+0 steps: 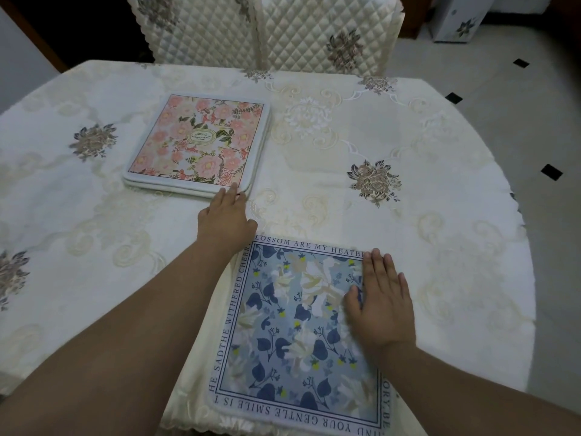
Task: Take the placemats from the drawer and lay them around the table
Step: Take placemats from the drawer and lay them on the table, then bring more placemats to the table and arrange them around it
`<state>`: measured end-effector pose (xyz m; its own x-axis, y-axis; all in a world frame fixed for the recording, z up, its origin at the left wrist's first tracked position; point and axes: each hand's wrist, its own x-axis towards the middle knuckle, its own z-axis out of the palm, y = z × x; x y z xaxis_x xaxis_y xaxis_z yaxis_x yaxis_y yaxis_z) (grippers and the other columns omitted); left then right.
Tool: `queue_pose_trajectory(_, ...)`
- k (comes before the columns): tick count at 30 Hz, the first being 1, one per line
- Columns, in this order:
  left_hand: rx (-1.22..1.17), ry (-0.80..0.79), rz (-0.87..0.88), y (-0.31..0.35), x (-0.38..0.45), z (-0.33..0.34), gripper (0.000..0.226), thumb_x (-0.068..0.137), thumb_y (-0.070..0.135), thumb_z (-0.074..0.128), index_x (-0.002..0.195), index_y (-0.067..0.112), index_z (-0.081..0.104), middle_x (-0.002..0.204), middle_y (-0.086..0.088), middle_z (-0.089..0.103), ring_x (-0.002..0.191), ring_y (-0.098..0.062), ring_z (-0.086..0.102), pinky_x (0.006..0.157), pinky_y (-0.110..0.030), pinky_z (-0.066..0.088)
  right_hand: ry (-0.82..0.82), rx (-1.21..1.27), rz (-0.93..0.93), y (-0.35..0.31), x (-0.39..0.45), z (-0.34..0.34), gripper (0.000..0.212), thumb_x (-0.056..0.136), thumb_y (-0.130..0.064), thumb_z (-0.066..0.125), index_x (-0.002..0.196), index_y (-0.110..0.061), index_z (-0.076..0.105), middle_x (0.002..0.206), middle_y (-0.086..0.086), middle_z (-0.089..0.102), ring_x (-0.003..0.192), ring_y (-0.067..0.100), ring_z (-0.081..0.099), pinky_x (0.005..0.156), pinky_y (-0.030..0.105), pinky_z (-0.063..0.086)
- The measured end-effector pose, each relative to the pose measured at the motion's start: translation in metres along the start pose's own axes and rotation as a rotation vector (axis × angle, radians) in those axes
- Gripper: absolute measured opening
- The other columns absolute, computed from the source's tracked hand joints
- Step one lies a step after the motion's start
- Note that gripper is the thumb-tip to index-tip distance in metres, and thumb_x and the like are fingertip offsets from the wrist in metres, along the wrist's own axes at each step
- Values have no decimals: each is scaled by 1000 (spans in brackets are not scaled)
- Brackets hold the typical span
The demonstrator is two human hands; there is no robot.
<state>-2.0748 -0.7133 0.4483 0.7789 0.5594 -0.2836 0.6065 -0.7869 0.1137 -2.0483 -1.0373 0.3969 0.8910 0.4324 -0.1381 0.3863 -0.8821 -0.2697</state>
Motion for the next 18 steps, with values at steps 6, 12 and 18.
queue_pose_trajectory(6,13,-88,-17,7,2,-7,79,96,44,48,162,17,14,171,3,-2,157,-19,-4,123,-50,13,4,-1,-1,1,-1,0,71,97,-45,23,160,-26,-2,168,-10,-7,151,4,-18,126,39,1)
queue_pose_trajectory(12,-29,-129,-66,11,3,-2,88,95,50,48,162,13,6,170,3,-12,156,-19,-8,123,-51,11,1,-4,-5,1,-2,0,71,98,-44,26,160,-26,-4,168,-10,-9,150,4,-20,126,39,0)
queue_pose_trajectory(18,-46,90,-35,14,-17,-2,77,97,56,44,160,17,23,170,5,8,153,-22,9,117,-50,23,3,8,-11,1,1,0,71,98,-44,26,161,-25,-3,168,-10,-8,151,4,-19,126,39,0)
